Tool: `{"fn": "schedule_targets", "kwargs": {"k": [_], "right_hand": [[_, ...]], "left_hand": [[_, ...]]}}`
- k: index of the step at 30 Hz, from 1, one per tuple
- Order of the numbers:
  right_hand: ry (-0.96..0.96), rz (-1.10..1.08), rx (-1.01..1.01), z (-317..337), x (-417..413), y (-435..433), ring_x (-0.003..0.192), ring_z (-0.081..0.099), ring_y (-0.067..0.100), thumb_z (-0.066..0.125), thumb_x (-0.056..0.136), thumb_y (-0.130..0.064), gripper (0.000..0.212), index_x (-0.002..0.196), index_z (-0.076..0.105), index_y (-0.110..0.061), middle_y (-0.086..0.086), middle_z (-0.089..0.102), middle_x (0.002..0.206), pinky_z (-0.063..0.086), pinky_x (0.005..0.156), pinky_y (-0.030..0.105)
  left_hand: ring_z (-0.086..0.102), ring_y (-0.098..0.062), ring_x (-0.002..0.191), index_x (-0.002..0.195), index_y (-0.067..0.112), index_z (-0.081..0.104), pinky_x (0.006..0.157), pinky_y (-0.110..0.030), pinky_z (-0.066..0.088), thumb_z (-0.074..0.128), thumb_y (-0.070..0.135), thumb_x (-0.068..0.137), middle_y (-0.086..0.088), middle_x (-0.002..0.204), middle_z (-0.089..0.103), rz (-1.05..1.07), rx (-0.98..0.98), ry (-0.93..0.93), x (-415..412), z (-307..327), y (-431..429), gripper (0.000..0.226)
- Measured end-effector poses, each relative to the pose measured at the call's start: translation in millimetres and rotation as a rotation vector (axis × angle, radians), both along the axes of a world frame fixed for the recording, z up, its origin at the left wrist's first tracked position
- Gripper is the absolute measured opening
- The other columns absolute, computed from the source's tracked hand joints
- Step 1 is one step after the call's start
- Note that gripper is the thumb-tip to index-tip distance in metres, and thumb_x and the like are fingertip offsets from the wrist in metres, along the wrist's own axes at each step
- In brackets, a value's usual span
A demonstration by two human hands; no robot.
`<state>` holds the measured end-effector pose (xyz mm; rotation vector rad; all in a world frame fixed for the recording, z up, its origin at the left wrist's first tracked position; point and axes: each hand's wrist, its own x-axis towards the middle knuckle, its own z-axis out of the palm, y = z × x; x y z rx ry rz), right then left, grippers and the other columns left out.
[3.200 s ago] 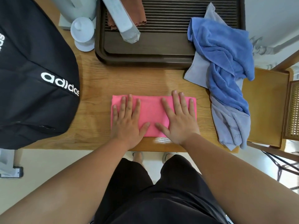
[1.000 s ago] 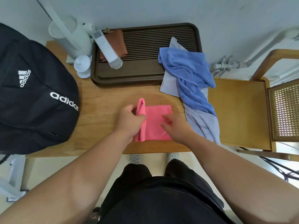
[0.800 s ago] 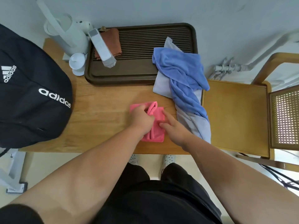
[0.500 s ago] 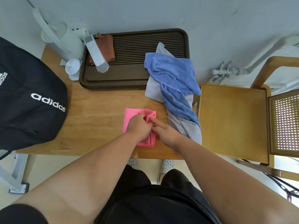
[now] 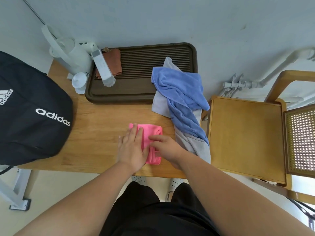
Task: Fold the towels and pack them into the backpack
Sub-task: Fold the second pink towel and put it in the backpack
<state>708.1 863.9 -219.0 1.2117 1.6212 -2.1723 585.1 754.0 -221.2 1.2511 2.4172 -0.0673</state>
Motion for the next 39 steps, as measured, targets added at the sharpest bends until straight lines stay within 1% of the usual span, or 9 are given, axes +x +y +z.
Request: {"fn": "schedule_targets", "kwargs": {"k": [7,10,14,17,20,25,29,35,39], "right_hand": [[-0.081,0.114,0.120,-9,8,-2,0.122,0.056,0.019,0.057,0.098,-0.022,0.052,0.149,0.047,-0.019,0.003,0.050,0.145,0.049,0.102,0.031],[-0.115,0.242,0.341,-6,4,2,0.133,0.048,0.020,0.057,0.099,-0.023,0.055,0.151,0.043,-0.014,0.005,0.045,0.151,0.039,0.103,0.025],[-0.223,0.358,0.707,-3,-7,0,0.096,0.059,0.021,0.055,0.095,-0.032,0.033,0.122,0.061,-0.014,0.008,0.056,0.122,0.054,0.086,0.038],[-0.156,0.450,1.051,2,-15,-6,0.113,0.051,0.024,0.054,0.093,-0.038,0.042,0.130,0.055,-0.018,0.005,0.047,0.129,0.048,0.095,0.038],[-0.174,0.768,1.227,-3,-20,-6,0.151,0.016,0.032,0.042,0.099,-0.050,0.065,0.155,0.029,-0.021,0.008,0.016,0.164,0.020,0.121,0.051],[-0.365,1.048,1.133,-30,-10,6,0.152,-0.021,0.030,0.022,0.100,-0.064,0.080,0.157,-0.021,-0.028,0.004,-0.034,0.161,-0.008,0.122,0.059],[-0.400,1.072,1.212,-29,-13,9,0.153,-0.016,0.033,0.026,0.097,-0.068,0.086,0.159,-0.017,-0.026,0.013,-0.020,0.166,-0.006,0.123,0.056],[-0.460,0.957,1.200,-5,-34,-13,0.133,0.039,0.036,0.042,0.093,-0.068,0.090,0.157,0.021,-0.008,0.017,0.039,0.147,0.035,0.109,0.048],[-0.403,0.949,0.905,8,-45,-32,0.087,0.058,0.027,0.043,0.096,-0.063,0.055,0.107,0.057,-0.010,0.008,0.064,0.103,0.047,0.073,0.037]], "left_hand": [[-0.027,-0.023,0.150,0.152,0.021,-0.030,0.123,-0.053,-0.008,0.008,0.067,0.097,0.002,0.154,-0.044,-0.083,-0.359,-0.038,-20,-25,-32,0.081],[-0.028,-0.024,0.150,0.150,0.021,-0.034,0.123,-0.054,-0.009,0.010,0.068,0.097,0.002,0.152,-0.047,-0.090,-0.348,-0.054,-21,-32,-33,0.083],[-0.027,-0.025,0.151,0.153,0.020,-0.029,0.122,-0.056,-0.009,0.013,0.070,0.095,0.001,0.156,-0.042,-0.089,-0.266,-0.028,-21,-30,-33,0.087],[-0.025,-0.027,0.151,0.152,0.016,-0.027,0.122,-0.057,-0.009,0.008,0.072,0.092,-0.004,0.159,-0.038,-0.059,-0.199,0.054,-14,-23,-30,0.089],[-0.029,-0.029,0.149,0.152,0.013,-0.028,0.121,-0.057,-0.010,0.010,0.075,0.091,-0.009,0.157,-0.040,-0.067,-0.213,0.069,-3,-26,-24,0.095],[-0.038,-0.030,0.145,0.150,0.015,-0.033,0.121,-0.057,-0.011,0.025,0.087,0.082,-0.011,0.154,-0.044,0.005,-0.206,-0.070,10,-43,-21,0.115],[-0.040,-0.032,0.143,0.146,0.014,-0.037,0.121,-0.057,-0.012,0.033,0.093,0.073,-0.012,0.152,-0.047,-0.007,-0.204,-0.088,10,-48,-18,0.128],[-0.024,-0.027,0.152,0.160,0.021,-0.006,0.123,-0.053,-0.007,0.028,0.090,0.079,-0.008,0.165,-0.024,-0.140,-0.112,-0.042,-30,-32,-39,0.112],[0.016,-0.029,0.152,0.159,0.019,0.018,0.123,-0.049,0.015,0.040,0.072,0.091,-0.010,0.167,0.015,0.006,0.009,0.023,-63,-26,-56,0.089]]}}
